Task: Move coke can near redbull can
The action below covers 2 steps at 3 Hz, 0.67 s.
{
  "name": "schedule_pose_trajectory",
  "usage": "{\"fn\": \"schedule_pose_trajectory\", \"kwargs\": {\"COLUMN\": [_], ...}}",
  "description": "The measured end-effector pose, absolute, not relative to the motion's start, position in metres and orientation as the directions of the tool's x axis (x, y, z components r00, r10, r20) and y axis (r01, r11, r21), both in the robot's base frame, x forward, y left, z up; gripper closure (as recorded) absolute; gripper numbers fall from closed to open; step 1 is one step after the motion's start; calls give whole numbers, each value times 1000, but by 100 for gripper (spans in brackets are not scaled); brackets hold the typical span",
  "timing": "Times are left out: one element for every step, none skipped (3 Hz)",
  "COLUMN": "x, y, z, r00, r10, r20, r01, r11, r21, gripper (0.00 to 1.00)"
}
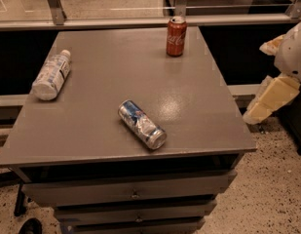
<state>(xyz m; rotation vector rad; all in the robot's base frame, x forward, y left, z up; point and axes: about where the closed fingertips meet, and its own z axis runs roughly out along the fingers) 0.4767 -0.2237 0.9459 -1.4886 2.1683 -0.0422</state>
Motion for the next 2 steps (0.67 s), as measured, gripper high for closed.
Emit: {"fn": "schedule_pose_trajectory", "kwargs": {"x": [510,545], "y": [-237,-245], "z": [927,916], "r00": [-273,-250], "r10": [-804,-705], "r20": [-529,-664], "r01": [-821,-781], "r11": [481,552], "r21": [-307,-292], "gripper": [0,0]}}
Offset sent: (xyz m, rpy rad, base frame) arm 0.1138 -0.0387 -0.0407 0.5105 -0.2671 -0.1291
